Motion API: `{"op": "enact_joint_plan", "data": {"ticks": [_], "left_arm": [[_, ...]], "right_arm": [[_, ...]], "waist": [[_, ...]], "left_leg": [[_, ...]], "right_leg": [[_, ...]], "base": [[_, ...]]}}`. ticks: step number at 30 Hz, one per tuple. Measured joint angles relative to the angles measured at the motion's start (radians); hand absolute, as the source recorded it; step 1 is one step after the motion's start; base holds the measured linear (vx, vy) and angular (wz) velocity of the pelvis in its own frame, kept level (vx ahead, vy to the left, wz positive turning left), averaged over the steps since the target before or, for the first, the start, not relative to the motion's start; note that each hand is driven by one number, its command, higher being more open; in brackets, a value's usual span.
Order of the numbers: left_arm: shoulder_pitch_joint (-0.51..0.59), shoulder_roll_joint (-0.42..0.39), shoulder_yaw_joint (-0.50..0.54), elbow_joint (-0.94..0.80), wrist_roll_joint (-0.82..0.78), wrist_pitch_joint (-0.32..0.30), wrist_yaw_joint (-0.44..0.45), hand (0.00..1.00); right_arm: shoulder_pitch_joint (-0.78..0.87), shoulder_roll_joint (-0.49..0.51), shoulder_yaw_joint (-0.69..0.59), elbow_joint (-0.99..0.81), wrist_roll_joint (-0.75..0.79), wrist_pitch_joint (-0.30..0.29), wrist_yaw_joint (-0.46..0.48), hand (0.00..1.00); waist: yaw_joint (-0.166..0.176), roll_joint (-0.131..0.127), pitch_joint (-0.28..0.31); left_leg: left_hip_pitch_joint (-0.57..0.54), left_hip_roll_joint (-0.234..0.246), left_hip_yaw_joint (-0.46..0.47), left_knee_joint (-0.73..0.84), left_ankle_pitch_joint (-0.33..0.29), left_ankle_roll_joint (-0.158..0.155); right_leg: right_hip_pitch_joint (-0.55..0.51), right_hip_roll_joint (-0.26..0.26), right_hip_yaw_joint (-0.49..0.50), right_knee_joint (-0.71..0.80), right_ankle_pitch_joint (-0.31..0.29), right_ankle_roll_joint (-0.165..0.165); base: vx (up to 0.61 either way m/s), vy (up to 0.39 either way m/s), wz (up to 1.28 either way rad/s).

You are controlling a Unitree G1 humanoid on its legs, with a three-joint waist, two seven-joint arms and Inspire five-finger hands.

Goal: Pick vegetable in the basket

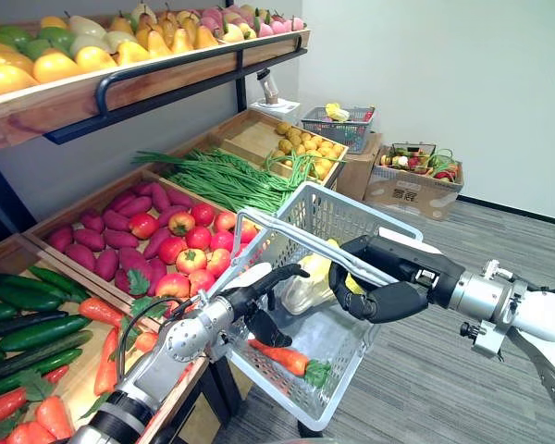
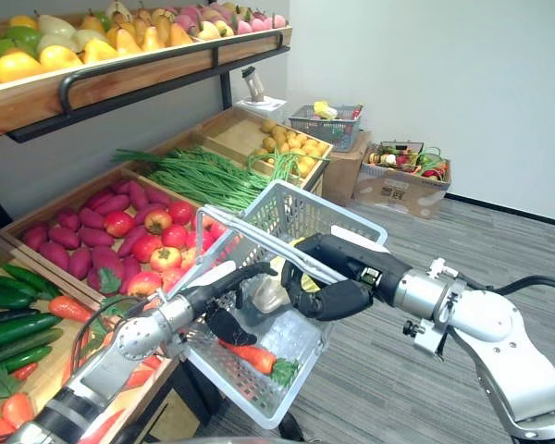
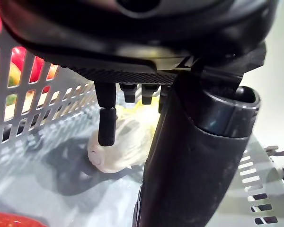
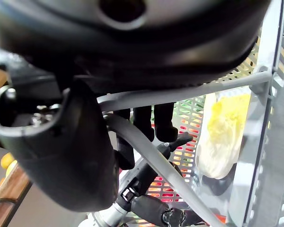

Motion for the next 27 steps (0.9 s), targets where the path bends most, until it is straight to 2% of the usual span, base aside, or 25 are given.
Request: {"op": "enact_joint_plan", "data": {"ticks": [4, 9, 12, 15, 17, 20, 23, 27], "left_arm": [[-0.065, 0.035, -0.032, -0.015, -0.015, 0.035, -0.022, 1.00], [-0.199, 0.173, -0.033, -0.239, -0.174, 0.093, -0.155, 1.00], [-0.274, 0.241, -0.061, -0.322, -0.275, 0.139, -0.241, 1.00], [-0.303, 0.269, -0.082, -0.392, -0.377, 0.204, -0.305, 1.00], [-0.308, 0.286, -0.087, -0.402, -0.400, 0.237, -0.319, 1.00], [-0.342, 0.312, -0.118, -0.416, -0.470, 0.317, -0.349, 1.00], [-0.351, 0.342, -0.119, -0.460, -0.575, 0.412, -0.460, 1.00], [-0.331, 0.357, -0.123, -0.494, -0.589, 0.455, -0.523, 1.00]], "right_arm": [[-0.005, -0.005, 0.000, 0.000, 0.000, 0.001, -0.022, 0.00], [-0.019, -0.005, 0.002, 0.004, 0.002, 0.006, -0.027, 0.00], [-0.046, -0.006, 0.012, 0.048, 0.007, 0.014, -0.062, 0.00], [-0.060, -0.005, 0.019, 0.114, 0.009, 0.019, -0.099, 0.00], [-0.062, -0.005, 0.019, 0.129, 0.010, 0.024, -0.103, 0.00], [-0.062, -0.005, 0.019, 0.180, 0.011, 0.029, -0.124, 0.00], [-0.062, -0.006, 0.017, 0.262, 0.008, 0.040, -0.168, 0.00], [-0.062, -0.008, -0.002, 0.347, 0.007, 0.060, -0.220, 0.00]], "waist": [[-0.008, 0.018, -0.009], [-0.005, 0.028, -0.013], [-0.004, 0.046, -0.025], [0.005, 0.048, -0.026], [0.010, 0.048, -0.027], [0.012, 0.045, -0.025], [0.018, 0.040, -0.022], [0.029, 0.032, -0.018]], "left_leg": [[0.008, 0.000, 0.006, -0.008, 0.004, -0.006], [0.007, 0.003, -0.005, -0.010, 0.008, -0.010], [0.008, 0.005, -0.017, -0.012, 0.009, -0.010], [0.008, 0.005, -0.021, -0.011, 0.010, -0.010], [0.006, 0.006, -0.025, -0.012, 0.011, -0.011], [-0.004, 0.006, -0.043, -0.011, 0.011, -0.011], [-0.013, 0.008, -0.059, -0.010, 0.011, -0.011], [-0.026, 0.010, -0.078, -0.007, 0.011, -0.012]], "right_leg": [[0.002, 0.004, 0.003, 0.000, 0.002, -0.001], [0.006, 0.001, -0.009, 0.000, 0.002, -0.002], [0.013, -0.004, -0.025, 0.000, -0.005, 0.000], [0.015, -0.009, -0.041, 0.000, -0.008, -0.003], [0.015, -0.014, -0.061, 0.000, -0.009, -0.004], [0.013, -0.024, -0.091, 0.000, -0.009, -0.005], [0.012, -0.029, -0.110, 0.000, -0.012, -0.006], [0.008, -0.035, -0.130, 0.000, -0.017, -0.006]], "base": [[0.01, 0.018, -0.05], [0.01, 0.010, 0.07], [0.02, 0.022, 0.12], [0.00, 0.025, 0.07], [0.00, 0.015, 0.07], [0.00, 0.015, 0.15], [0.02, 0.018, 0.14], [0.03, 0.021, 0.14]]}}
